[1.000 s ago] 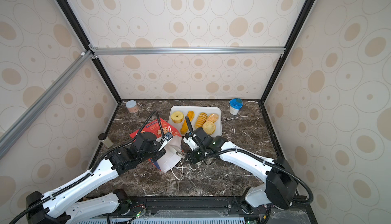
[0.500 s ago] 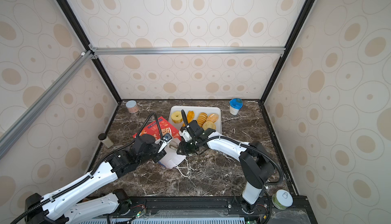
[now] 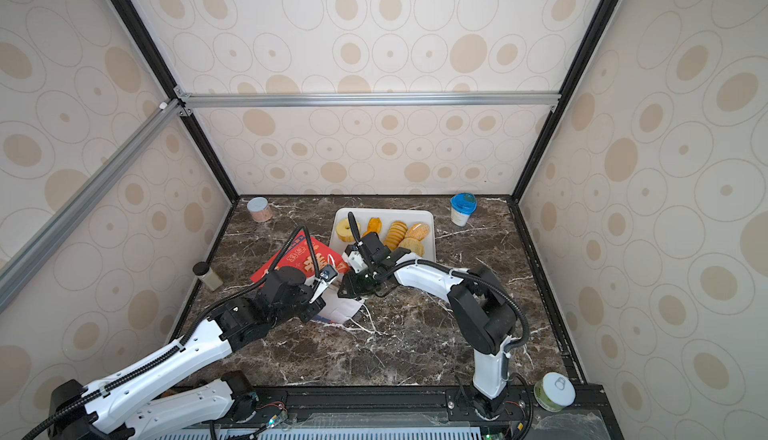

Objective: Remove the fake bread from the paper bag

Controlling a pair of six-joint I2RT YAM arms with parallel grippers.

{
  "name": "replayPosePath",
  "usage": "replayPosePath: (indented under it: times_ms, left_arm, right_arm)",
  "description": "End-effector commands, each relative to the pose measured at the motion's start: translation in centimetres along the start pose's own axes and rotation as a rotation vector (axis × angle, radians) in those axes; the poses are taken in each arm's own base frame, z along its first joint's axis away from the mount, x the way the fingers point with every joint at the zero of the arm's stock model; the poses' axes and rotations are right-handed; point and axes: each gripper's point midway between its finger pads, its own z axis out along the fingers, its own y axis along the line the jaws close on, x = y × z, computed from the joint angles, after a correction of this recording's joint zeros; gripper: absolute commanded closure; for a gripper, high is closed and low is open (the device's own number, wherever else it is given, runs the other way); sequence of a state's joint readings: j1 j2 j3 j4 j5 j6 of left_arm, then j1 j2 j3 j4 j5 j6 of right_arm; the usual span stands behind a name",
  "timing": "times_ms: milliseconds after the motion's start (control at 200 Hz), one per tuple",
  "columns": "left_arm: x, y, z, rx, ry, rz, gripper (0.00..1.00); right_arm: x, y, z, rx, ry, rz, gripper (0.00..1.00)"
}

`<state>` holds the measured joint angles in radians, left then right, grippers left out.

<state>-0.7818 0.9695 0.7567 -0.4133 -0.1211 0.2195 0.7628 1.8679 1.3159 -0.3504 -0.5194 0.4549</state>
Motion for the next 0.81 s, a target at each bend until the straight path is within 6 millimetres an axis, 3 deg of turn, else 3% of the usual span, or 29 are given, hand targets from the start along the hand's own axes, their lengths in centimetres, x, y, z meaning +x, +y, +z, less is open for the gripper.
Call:
replayPosePath:
  times_ms: [0,205,425,620,800]
  left_arm:
    - [-2.7,0.0,-1.1,0.013,-0.112,-0.014,1.0]
    - [-2.1,0.3,-1.6,-0.008,-0.102,-0.024,1.0]
    - [-1.3,1.0,-2.4,-0.043,-0.095,-0.029,1.0]
    - [-1.2,1.9,-3.3,-0.094,-0.108,-0.033,1.0]
    - [-1.2,2.5,-2.6,-0.128,-0.084,-0.046,1.0]
  right_arm:
    - [-1.6,1.1,0.8,-0.022,-0.033,-0.061,0.58]
    - [-1.7,1.8,1.7,-0.052,-0.031,-0.07,0.78]
    - [-0.4,1.8,-0.2,-0.029,-0.038,-0.085,1.0]
    - [2.3,2.0,-2.7,-0.024,-0.036,-0.081,1.0]
    - [5.3,2.5,-4.8,-0.034,-0.017,-0.064,1.0]
